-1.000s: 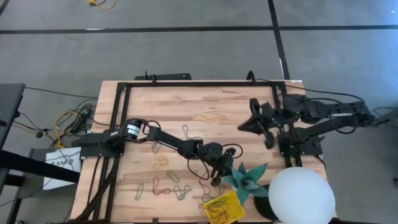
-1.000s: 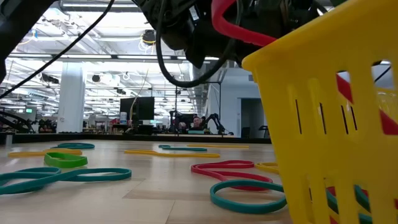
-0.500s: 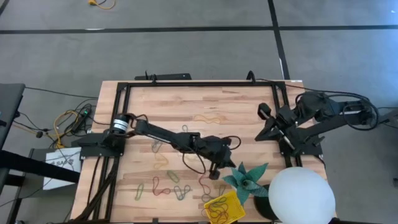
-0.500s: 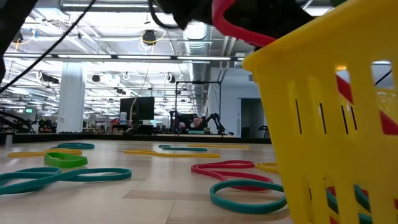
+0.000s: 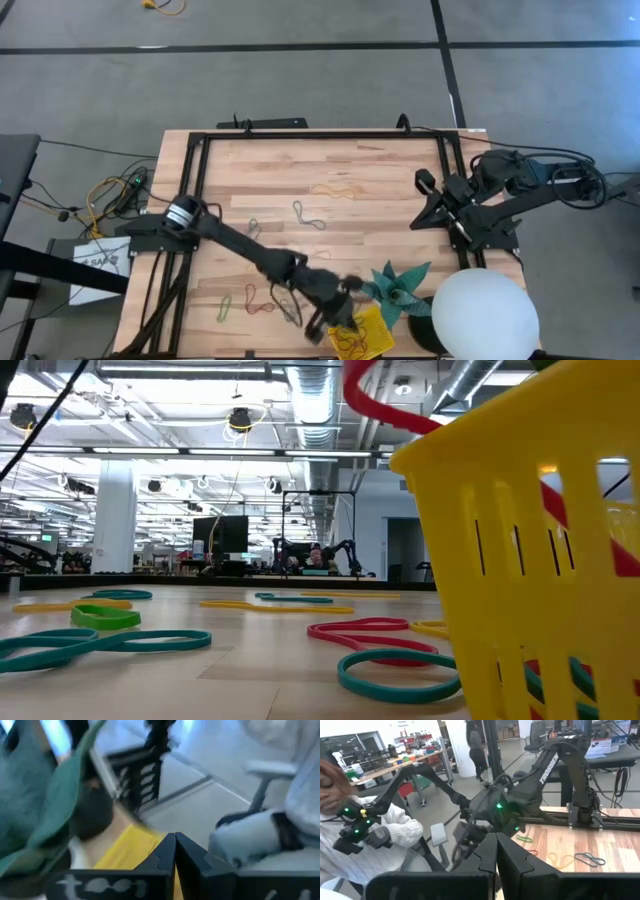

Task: Pick and place items into bin
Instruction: Adjust the plant pot

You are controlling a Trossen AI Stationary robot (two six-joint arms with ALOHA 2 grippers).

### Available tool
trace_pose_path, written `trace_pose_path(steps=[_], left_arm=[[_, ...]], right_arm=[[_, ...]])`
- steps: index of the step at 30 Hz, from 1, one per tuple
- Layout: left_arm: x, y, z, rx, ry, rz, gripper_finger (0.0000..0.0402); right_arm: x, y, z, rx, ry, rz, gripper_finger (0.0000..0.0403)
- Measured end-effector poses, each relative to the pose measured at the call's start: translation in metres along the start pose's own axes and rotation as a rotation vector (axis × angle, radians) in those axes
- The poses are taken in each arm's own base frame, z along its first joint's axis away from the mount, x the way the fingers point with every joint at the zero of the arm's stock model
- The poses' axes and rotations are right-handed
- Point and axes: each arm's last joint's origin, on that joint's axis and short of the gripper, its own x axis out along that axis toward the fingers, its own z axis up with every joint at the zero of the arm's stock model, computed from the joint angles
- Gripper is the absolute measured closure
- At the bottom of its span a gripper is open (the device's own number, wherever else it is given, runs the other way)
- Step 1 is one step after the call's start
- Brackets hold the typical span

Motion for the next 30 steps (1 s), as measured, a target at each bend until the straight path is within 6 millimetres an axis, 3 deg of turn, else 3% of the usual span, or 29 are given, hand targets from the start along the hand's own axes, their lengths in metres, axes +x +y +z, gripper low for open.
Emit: trace_pose_path(steps=[8,16,30], left_arm=[[0.02,0.009,-0.009,0.057,-0.161,0.042,0.0401],[0.029,0.046,-0.022,0.022,-0.158,0.371,0.0401],[0.007,0.112,-0.034,-0.036,-0.154,0.571,0.0401]], right_arm=[[0.0,0.0,0.0,0.023,-0.001,-0.007,0.04],[0.0,0.0,0.004,0.011,-0.039,-0.002,0.04],[0.0,0.0,0.004,0.028,-0.042,-0.001,0.04]])
